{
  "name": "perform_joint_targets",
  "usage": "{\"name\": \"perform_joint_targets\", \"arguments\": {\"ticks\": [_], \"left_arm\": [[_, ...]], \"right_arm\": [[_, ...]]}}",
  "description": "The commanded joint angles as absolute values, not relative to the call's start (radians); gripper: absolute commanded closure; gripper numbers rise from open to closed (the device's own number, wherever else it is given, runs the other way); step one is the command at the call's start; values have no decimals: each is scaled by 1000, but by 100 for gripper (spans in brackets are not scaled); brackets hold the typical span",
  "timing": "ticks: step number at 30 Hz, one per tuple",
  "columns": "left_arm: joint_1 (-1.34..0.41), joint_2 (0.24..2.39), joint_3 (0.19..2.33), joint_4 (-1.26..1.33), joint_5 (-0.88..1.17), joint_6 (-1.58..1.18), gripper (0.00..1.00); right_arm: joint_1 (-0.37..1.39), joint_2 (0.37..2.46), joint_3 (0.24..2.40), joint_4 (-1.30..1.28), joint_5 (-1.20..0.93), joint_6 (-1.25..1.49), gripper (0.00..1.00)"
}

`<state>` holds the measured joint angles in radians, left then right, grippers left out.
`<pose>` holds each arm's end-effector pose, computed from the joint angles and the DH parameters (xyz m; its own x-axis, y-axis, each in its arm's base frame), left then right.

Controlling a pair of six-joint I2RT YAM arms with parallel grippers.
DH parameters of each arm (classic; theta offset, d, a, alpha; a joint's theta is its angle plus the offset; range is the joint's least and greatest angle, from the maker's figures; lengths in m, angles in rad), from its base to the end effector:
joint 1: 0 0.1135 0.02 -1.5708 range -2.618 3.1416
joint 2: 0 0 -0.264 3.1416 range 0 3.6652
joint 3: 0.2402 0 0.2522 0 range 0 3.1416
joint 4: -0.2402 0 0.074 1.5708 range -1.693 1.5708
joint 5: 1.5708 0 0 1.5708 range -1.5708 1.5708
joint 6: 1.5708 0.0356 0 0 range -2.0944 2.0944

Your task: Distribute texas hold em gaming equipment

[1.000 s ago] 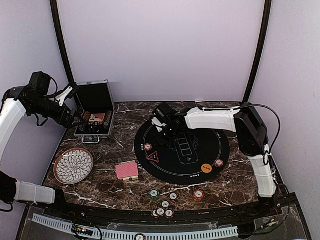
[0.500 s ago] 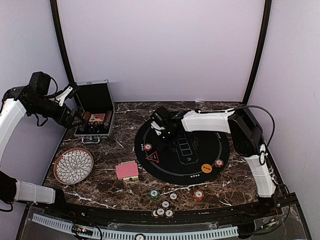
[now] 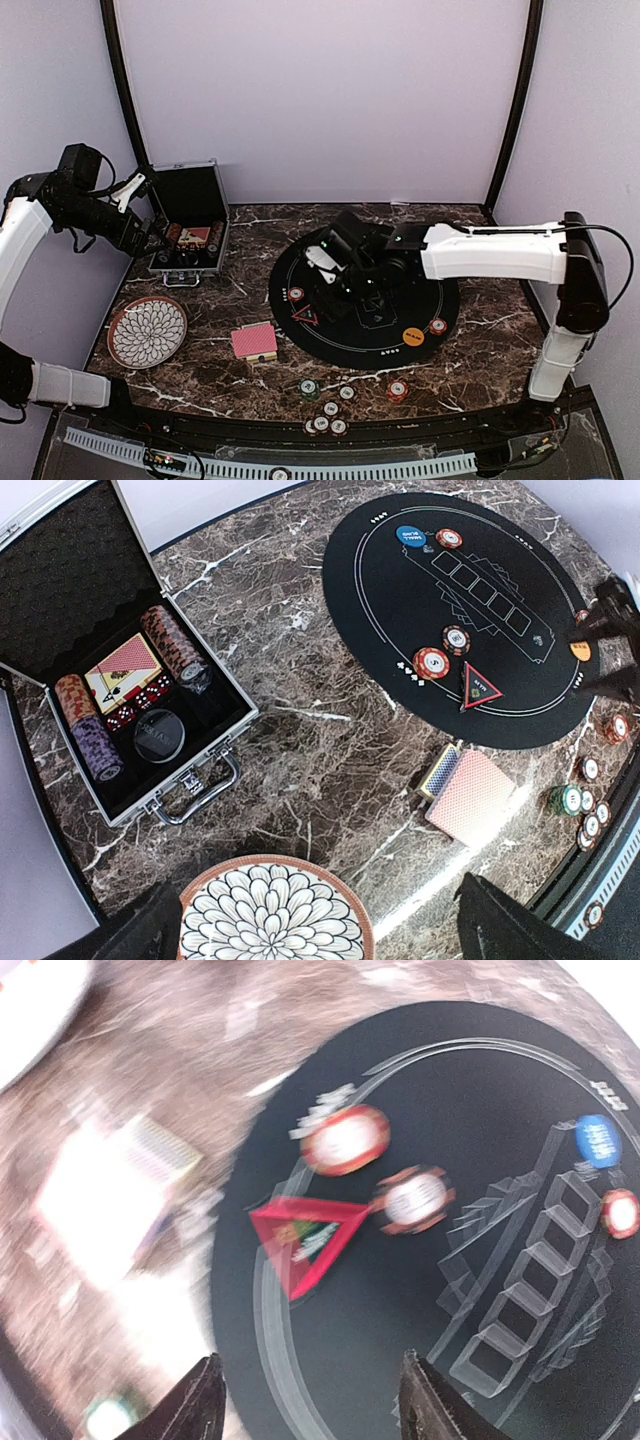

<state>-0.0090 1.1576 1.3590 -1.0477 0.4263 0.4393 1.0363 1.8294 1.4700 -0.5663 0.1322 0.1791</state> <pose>0.2124 -0.0166 0.3834 -0.5577 0.3923 -0.7315 0.5739 0.8189 0.0016 0.2097 0.3449 0.2514 -0.5453 -0.5745 -0.6104 -0.7271 0.6865 0.0035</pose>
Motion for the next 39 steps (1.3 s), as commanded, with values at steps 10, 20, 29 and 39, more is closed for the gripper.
{"name": "perform_joint_targets", "arguments": {"ticks": [10, 20, 29, 39], "left_arm": [[-3, 1131, 1382, -1077, 443, 450, 1], [-3, 1140, 1399, -1085, 451, 445, 1], [-3, 1141, 1403, -1089, 443, 448, 1], [-3, 1147, 1404, -1086, 442, 449, 1]], "right_arm": [[1286, 1640, 1097, -642, 51, 345, 29], [1307, 1711, 1106, -598, 23, 315, 27], [1307, 1767, 1121, -595, 47, 282, 32], [1307, 1787, 1111, -578, 33, 276, 37]]}}
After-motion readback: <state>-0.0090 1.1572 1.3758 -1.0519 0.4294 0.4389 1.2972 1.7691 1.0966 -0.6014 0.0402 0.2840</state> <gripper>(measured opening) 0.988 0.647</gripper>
